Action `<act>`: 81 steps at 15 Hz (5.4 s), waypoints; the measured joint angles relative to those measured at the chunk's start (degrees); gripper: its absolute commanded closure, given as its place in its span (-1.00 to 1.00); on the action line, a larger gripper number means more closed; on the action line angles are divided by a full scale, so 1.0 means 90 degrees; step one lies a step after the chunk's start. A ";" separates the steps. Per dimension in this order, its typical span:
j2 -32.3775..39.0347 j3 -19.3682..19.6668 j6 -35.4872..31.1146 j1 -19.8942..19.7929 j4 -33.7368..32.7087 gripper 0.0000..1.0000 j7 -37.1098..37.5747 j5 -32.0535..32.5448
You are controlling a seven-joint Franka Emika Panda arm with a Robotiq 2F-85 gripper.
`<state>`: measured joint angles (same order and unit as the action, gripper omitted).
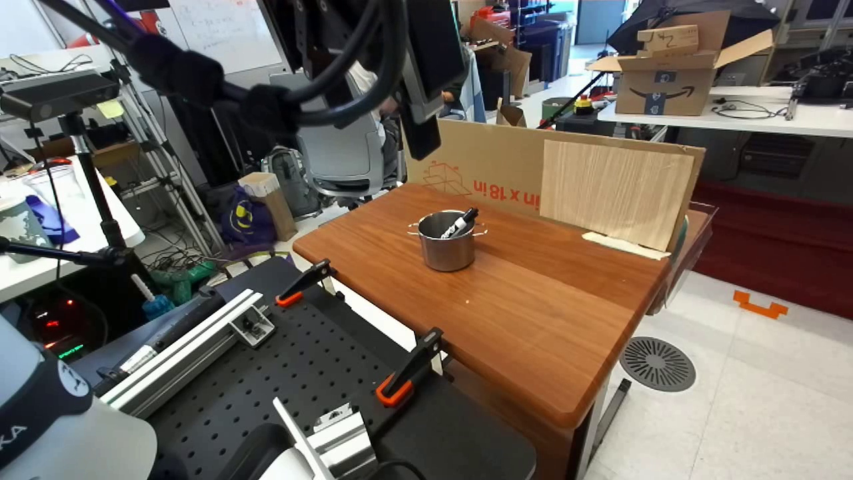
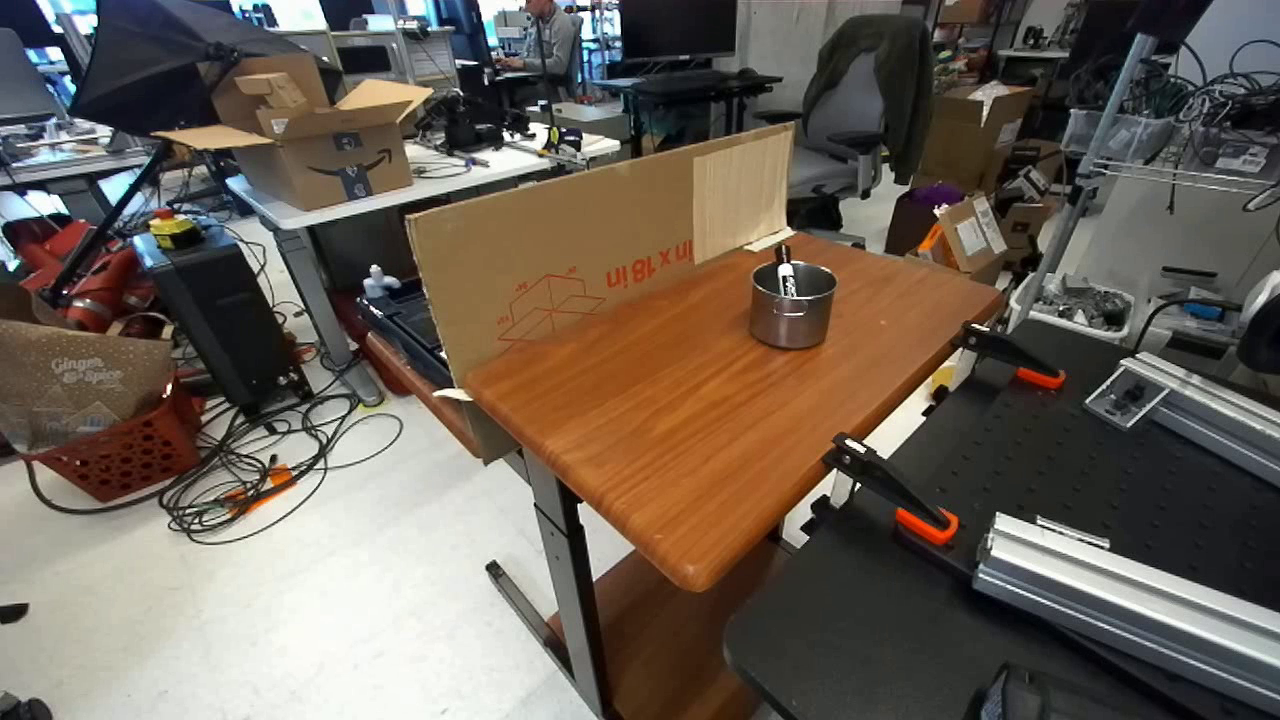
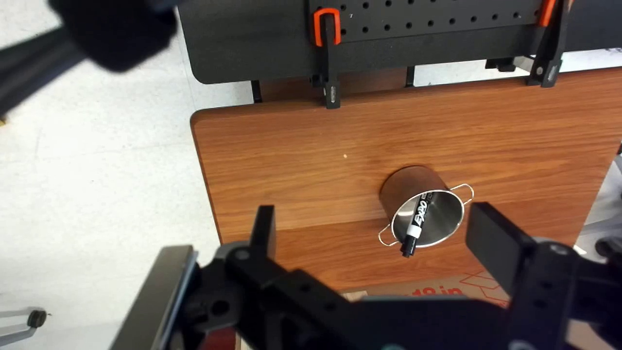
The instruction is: Pick up the marker from the cup and put it on the table
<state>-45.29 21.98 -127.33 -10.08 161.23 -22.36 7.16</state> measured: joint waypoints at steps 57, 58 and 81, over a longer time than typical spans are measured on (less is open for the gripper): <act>0.6958 -0.1795 -0.4129 0.1524 -0.2748 0.43 0.5806 -0.1382; 0.6964 -0.1788 -0.4129 0.1530 -0.2755 0.56 0.5807 -0.1382; 0.5271 -0.2012 -0.3992 0.1453 -0.2617 0.90 0.5584 -0.2328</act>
<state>2.15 3.88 -163.25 2.99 137.68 27.90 -13.79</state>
